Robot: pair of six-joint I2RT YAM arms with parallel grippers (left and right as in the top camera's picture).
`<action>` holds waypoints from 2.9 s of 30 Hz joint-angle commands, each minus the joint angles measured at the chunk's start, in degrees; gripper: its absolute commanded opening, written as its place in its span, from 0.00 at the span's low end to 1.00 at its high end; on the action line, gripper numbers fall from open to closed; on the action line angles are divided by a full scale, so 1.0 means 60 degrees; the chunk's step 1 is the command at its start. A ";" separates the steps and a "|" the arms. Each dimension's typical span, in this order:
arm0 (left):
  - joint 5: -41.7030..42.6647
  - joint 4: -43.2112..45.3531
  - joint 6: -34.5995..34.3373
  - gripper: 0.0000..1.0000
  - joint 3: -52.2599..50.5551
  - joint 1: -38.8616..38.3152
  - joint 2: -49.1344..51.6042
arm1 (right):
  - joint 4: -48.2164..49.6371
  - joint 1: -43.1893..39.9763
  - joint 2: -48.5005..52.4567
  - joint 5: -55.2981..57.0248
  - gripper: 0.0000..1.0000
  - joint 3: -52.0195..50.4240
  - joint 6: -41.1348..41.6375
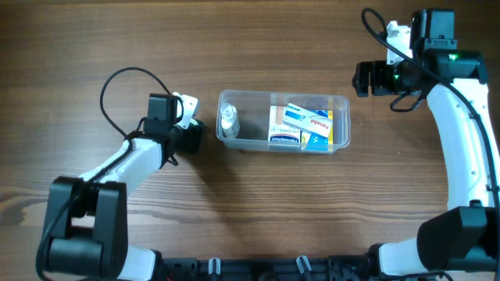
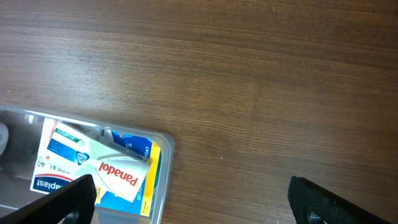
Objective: Pack container
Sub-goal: 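Move the left gripper to the green Zam-Buk tin and grasp it, then carry the Zam-Buk tin right and lower it into the container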
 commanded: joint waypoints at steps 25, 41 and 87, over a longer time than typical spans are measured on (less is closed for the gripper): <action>-0.0240 0.0127 -0.3967 0.39 0.0627 -0.2663 -0.5380 | 0.0029 0.0033 -0.0117 0.0066 1.00 0.0026 0.0142; -0.1443 0.1118 -0.5253 0.36 0.1548 -0.5096 -0.2739 | 0.0029 0.0033 -0.0117 0.0066 1.00 0.0026 0.0142; -0.2648 -0.2397 -0.6488 0.41 0.4280 -0.5166 0.1290 | 0.0029 0.0033 -0.0117 0.0062 1.00 0.0026 0.0142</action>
